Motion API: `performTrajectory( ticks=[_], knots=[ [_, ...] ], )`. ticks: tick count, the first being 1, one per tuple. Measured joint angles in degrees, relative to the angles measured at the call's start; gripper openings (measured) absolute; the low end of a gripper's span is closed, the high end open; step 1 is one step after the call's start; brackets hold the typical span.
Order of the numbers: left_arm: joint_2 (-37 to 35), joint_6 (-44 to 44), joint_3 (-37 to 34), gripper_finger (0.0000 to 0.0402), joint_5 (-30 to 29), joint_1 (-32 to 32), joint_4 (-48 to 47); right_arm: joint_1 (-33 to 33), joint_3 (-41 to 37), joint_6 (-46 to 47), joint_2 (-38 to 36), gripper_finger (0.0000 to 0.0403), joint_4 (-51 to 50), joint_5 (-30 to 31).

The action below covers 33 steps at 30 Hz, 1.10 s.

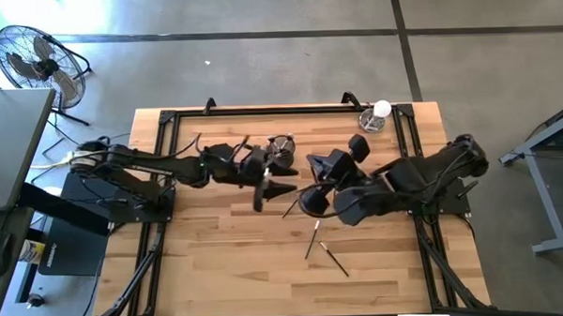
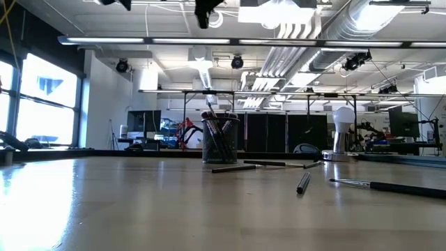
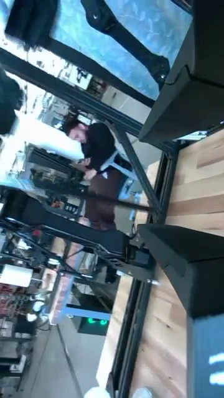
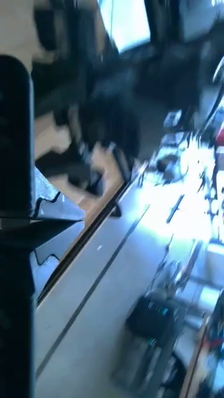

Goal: Pick & Place Makeup Brushes
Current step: Put the small white make-up brush into the black container

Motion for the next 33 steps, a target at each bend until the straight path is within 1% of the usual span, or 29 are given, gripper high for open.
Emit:
performTrajectory(
  ticks=[4, 10, 14, 16, 17, 19, 21, 23, 24, 25, 29, 33],
  knots=[
    [4.2, 1.5, 7.3, 0.0223, 0.0, 0.0, -3.1, 0.0, 0.0, -7.0, -0.9, 0.0000, 4.3, -5.0],
    [8.0, 5.5, 16.6, 0.0223, 0.9, 0.0, -6.9, 0.0, 0.0, -9.2, -0.9, 0.0000, 4.6, -8.0],
    [9.8, 5.6, 19.2, 0.0222, 0.6, 0.0, -8.2, 0.0, 0.0, -10.0, -0.9, 0.0000, 4.6, -9.1],
    [10.6, 5.6, 20.0, 0.0214, 0.6, 0.0, -8.1, 0.0, 0.0, -10.5, -0.9, 0.0000, 4.5, -9.1],
    [10.8, 5.5, 20.1, 0.0205, 0.6, 0.0, -7.8, 0.0, 0.0, -10.9, -0.9, 0.0000, 4.4, -9.2],
    [10.9, 5.5, 20.1, 0.0174, 0.5, 0.0, -8.2, 0.0, 0.0, -11.4, -0.9, 0.0000, 4.3, -9.2],
    [10.9, 5.5, 20.1, 0.0124, 0.5, 0.0, -8.8, 0.0, 0.0, -11.9, -0.9, 0.0000, 4.1, -9.5],
    [10.9, 5.7, 20.1, 0.0055, 0.5, 0.0, -10.3, 0.0, 0.0, -11.9, -0.9, 0.0000, 3.5, -10.2],
    [10.9, 6.0, 20.1, 0.0030, 0.7, 0.0, -11.2, -0.1, -0.1, -11.6, -0.9, 0.0000, 2.7, -10.2],
    [10.9, 6.0, 20.1, 0.0016, 0.3, -0.1, -12.2, -0.1, -0.1, -10.7, -0.9, 0.0000, 2.2, -10.4],
    [10.9, 6.3, 20.0, 0.0009, -0.8, 0.0, -16.4, -1.0, -0.1, -4.5, -1.4, 0.0007, -2.5, -11.3],
    [10.6, 6.4, 20.0, 0.0007, -3.4, 0.1, -23.6, -2.5, 0.0, 2.1, -2.2, 0.0038, -9.6, -13.8]
  ],
)
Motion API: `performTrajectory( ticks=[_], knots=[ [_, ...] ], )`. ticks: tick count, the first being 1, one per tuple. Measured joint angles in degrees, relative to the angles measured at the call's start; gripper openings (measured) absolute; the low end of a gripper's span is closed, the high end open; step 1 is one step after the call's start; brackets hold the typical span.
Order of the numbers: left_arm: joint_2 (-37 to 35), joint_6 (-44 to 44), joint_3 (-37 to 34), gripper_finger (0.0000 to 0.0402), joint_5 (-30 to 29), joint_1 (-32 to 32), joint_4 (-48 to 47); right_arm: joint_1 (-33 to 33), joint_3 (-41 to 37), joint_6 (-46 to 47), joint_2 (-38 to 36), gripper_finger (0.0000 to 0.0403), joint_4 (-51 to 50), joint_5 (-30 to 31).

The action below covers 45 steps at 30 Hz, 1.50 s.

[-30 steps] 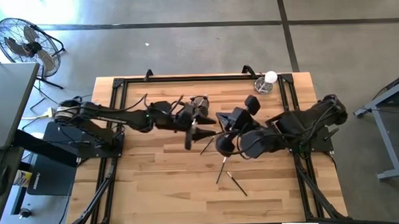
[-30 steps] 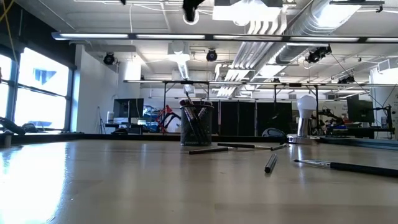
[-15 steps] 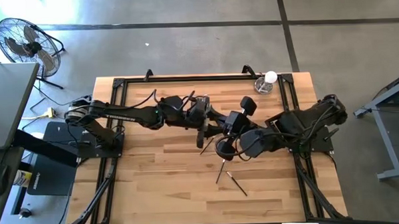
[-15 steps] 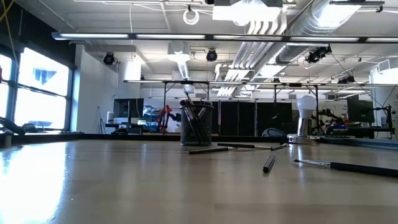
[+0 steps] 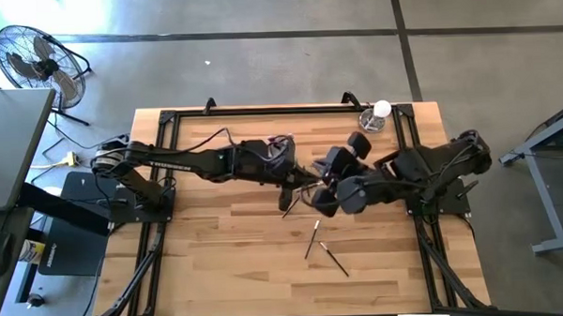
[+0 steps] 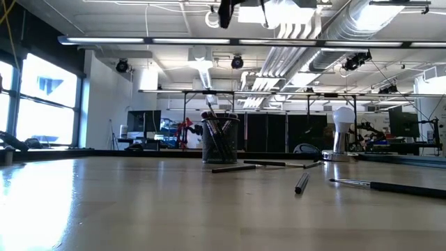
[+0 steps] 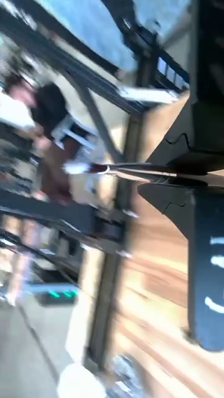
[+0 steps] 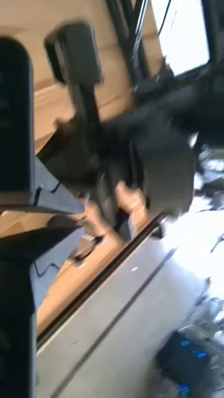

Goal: Pick & Place Makeup Brushes
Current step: Put the small white make-up brush into the black container

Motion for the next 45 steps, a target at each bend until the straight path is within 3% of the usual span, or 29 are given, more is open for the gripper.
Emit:
performTrajectory(
  ticks=[5, 15, 20, 23, 26, 35, 40, 45],
  knots=[
    [-0.1, 0.6, -0.1, 0.0006, -1.4, 3.5, -11.8, -0.6, -0.7, 8.3, -0.1, 0.0087, -9.6, 0.0],
    [-2.2, 5.8, -4.3, 0.0006, 10.7, 16.4, -11.3, -0.6, -17.2, 26.1, -1.0, 0.0123, -12.8, -2.5],
    [-5.7, 11.7, -9.7, 0.0006, 14.5, 23.9, -5.1, -0.6, -27.7, 39.9, -3.7, 0.0122, -9.8, -5.0],
    [-5.9, 13.1, -13.6, 0.0006, 20.4, 27.7, 4.2, -1.2, -33.1, 42.0, -6.5, 0.0122, -2.4, -5.6],
    [-4.1, 13.9, -16.8, 0.0006, 22.3, 29.8, 10.9, -2.4, -37.5, 42.1, -9.5, 0.0122, 6.2, -5.5],
    [5.9, 17.6, -20.0, 0.0013, 22.2, 30.2, 16.0, -4.5, -47.0, 42.0, -15.9, 0.0122, 21.3, -4.6],
    [8.8, 17.2, -20.0, 0.0072, 13.2, 29.1, 15.5, -4.5, -48.6, 42.0, -16.9, 0.0122, 24.8, -4.3],
    [8.7, 17.3, -19.5, 0.0136, 13.8, 29.2, 16.0, -4.5, -48.7, 41.3, -16.9, 0.0122, 25.0, -5.9]
  ],
)
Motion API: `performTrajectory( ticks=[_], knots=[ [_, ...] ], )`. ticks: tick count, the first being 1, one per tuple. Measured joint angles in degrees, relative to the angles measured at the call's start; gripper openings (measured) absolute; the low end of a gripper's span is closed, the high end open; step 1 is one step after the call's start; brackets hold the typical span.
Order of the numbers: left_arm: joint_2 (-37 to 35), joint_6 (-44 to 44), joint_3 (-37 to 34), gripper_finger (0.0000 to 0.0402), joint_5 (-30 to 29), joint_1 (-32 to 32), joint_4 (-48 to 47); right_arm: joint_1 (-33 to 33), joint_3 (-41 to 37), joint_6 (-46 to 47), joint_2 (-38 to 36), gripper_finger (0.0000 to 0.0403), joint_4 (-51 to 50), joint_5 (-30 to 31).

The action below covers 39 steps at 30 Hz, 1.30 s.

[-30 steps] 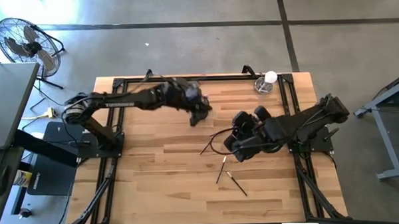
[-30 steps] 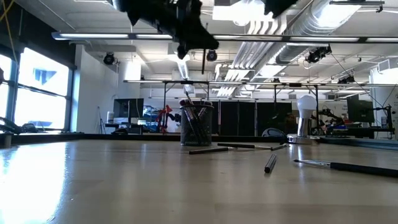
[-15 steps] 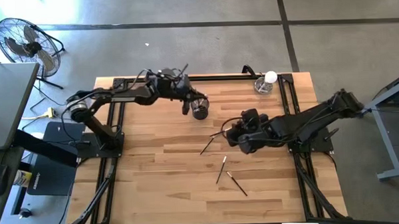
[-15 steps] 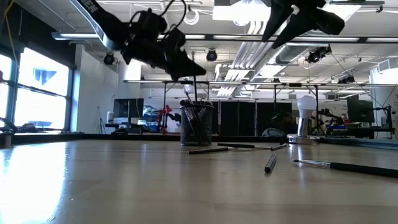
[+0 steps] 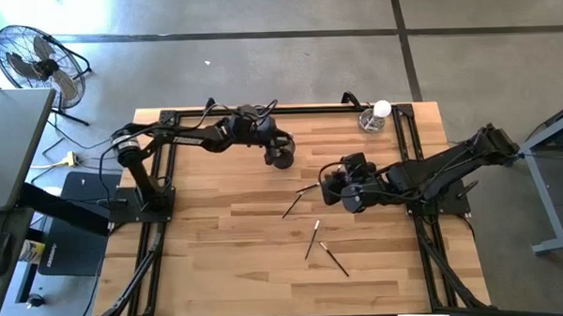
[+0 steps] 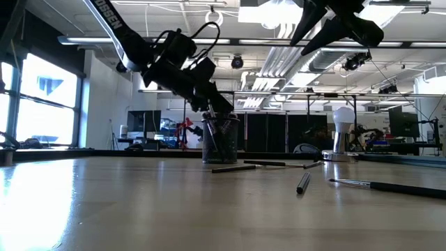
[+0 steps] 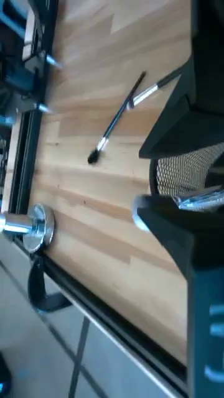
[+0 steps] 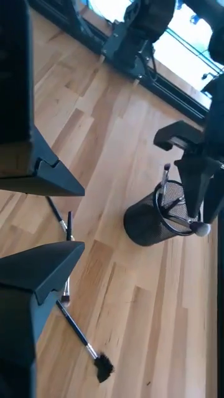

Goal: Pick & Place Makeup Brushes
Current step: Put the small white make-up brush into the black container

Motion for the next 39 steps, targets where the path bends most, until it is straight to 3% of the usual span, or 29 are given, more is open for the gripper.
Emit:
performTrajectory(
  ticks=[6, 8, 11, 16, 20, 22, 28, 34, 39],
  knots=[
    [-6.1, -4.3, 4.0, 0.0184, 5.4, -1.2, -3.6, 0.0, 0.0, -3.9, 0.0, 0.0122, -0.1, -3.1],
    [-8.8, -5.6, 5.6, 0.0186, 4.9, -2.6, -8.0, 0.0, 0.0, -5.7, 0.0, 0.0122, -0.1, -5.0],
    [-12.2, -6.3, 9.2, 0.0176, -0.7, -6.6, -15.4, 0.1, 0.0, -8.6, 0.0, 0.0122, -0.2, -6.5],
    [-14.3, -9.3, 15.4, 0.0124, -15.1, -15.1, -38.0, 0.1, 0.0, -12.4, 0.0, 0.0122, -0.3, -8.7],
    [-14.3, -18.2, 17.5, 0.0034, -17.6, -20.3, -53.3, 0.1, 0.0, -15.0, 0.1, 0.0122, -0.3, -8.8],
    [-14.0, -21.9, 16.5, 0.0010, -17.8, -22.9, -57.0, 0.1, 0.0, -16.1, 0.1, 0.0122, -0.3, -8.7],
    [-14.7, -29.0, 8.7, 0.0002, -20.2, -32.7, -62.8, 0.1, -0.4, -16.4, 0.2, 0.0114, 0.2, -10.9],
    [-24.3, -35.4, -4.5, 0.0001, -24.4, -41.0, -53.7, 2.2, -3.4, -16.4, 0.5, 0.0015, 8.1, -13.3],
    [-34.6, -36.5, -10.5, 0.0001, -27.3, -44.7, -51.7, 3.3, 1.4, -15.8, 5.1, 0.0003, 10.6, -13.7]
  ],
)
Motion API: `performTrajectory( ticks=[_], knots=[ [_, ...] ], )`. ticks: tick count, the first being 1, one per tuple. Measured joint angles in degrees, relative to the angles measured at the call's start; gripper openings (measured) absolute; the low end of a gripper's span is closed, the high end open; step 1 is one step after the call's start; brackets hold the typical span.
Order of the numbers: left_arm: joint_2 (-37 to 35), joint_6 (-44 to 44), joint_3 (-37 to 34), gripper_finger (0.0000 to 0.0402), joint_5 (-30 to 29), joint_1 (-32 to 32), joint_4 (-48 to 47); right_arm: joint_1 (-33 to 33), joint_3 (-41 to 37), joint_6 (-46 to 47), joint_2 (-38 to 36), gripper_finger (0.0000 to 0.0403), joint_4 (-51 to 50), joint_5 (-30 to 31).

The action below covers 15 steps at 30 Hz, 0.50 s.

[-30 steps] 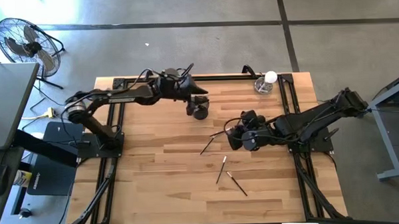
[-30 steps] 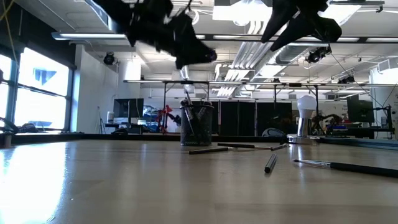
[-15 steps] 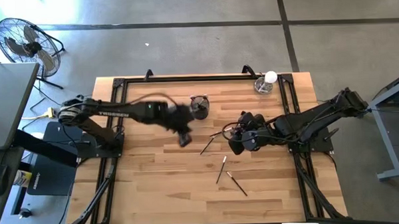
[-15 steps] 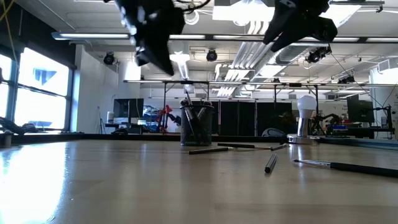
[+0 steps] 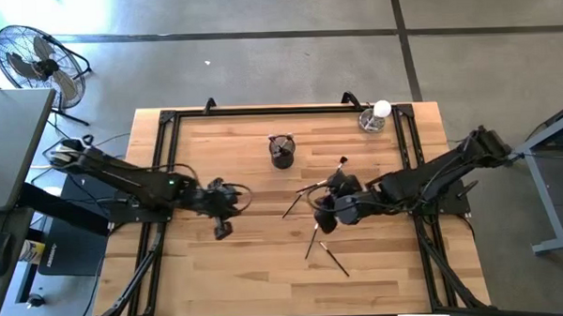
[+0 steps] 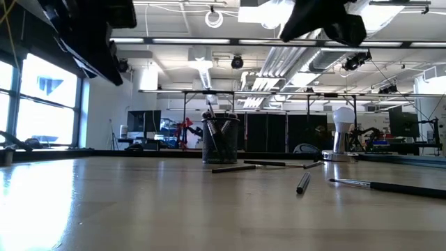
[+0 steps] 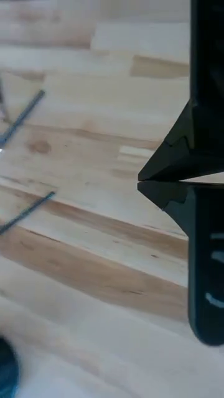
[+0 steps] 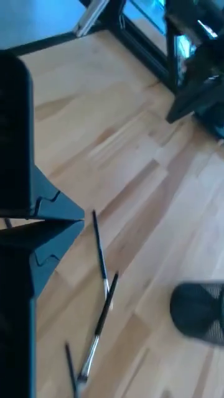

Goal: Pick & Place Makeup Brushes
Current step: Put the small white make-up brush into the black container

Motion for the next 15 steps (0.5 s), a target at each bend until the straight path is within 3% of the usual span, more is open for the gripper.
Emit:
performTrajectory(
  ticks=[3, 7, 11, 15],
  knots=[
    [-5.5, -0.6, -1.0, 0.0000, -2.9, -1.3, -3.6, -0.1, 6.4, 0.7, 5.7, 0.0003, -3.6, -2.7],
    [-10.8, -0.6, -1.1, 0.0000, -4.6, -1.5, -8.6, -0.2, 16.6, 5.7, 14.8, 0.0002, -17.4, -7.7],
    [-14.3, 1.6, -1.1, 0.0000, -4.7, -1.5, -11.5, 0.8, 25.9, 11.9, 23.4, 0.0001, -29.7, -13.9],
    [-15.8, 2.3, -1.0, 0.0000, -4.1, -1.5, -13.4, 2.0, 31.5, 17.1, 30.2, 0.0001, -36.0, -20.1]
  ],
)
